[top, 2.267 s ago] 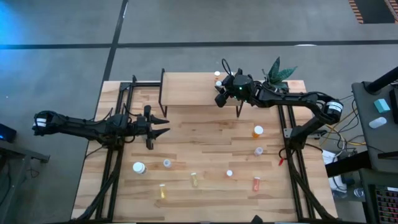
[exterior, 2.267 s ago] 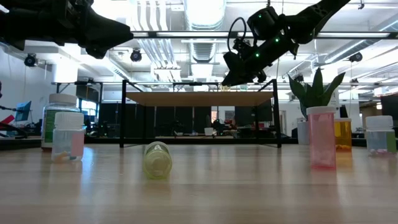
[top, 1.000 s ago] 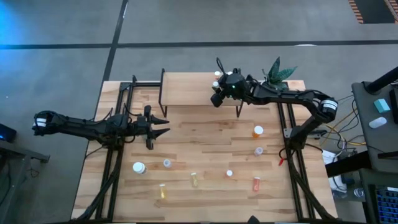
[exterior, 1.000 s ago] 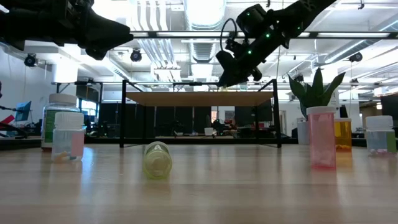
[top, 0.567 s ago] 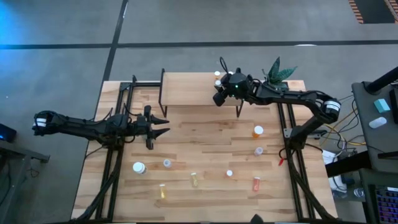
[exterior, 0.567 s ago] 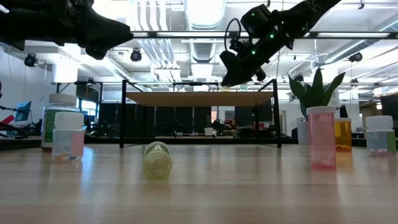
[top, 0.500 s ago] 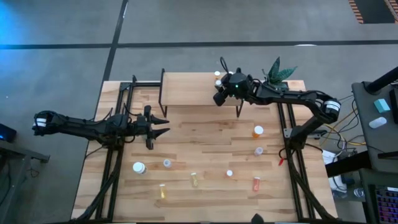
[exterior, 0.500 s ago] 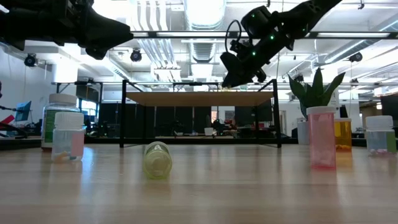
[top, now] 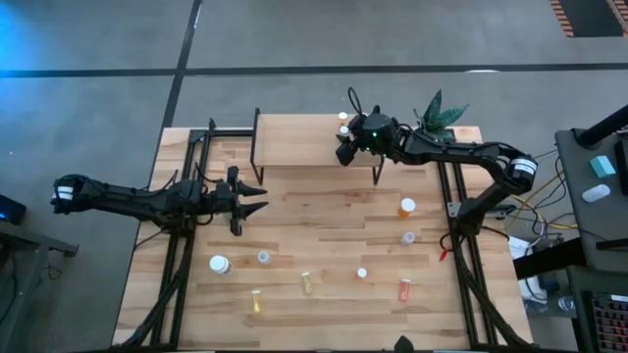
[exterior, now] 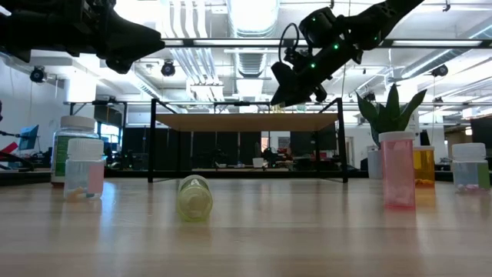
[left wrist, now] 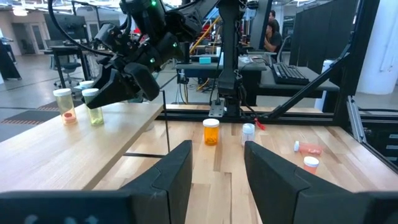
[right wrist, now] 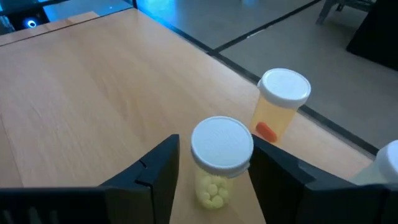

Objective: Pick and place medicine bottles onto shelf by color
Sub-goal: Put the top yellow pill bottle on the shelf, then put the right yellow pill bottle on the shelf

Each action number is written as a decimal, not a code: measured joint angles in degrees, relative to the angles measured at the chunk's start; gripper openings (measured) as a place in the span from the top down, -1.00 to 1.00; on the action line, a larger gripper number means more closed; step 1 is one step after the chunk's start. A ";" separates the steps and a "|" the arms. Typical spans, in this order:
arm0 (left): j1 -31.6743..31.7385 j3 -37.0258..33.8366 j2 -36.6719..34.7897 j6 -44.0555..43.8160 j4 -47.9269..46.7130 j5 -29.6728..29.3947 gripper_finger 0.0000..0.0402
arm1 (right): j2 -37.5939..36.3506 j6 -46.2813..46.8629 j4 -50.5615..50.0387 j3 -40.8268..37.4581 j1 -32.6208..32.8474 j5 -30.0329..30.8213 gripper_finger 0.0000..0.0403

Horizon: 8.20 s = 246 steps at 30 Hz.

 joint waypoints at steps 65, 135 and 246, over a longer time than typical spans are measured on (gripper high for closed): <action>-0.39 0.00 0.02 -6.25 0.07 0.98 0.35 | 10.36 29.86 -17.00 8.25 46.66 5.50 -0.32; -4.92 -0.55 0.00 -6.32 -0.92 1.03 0.35 | 35.63 31.57 -37.41 32.37 47.10 -1.12 0.45; -4.92 -1.53 0.00 -5.92 0.19 -1.73 0.35 | 8.06 -8.32 64.66 -23.74 12.66 14.57 0.49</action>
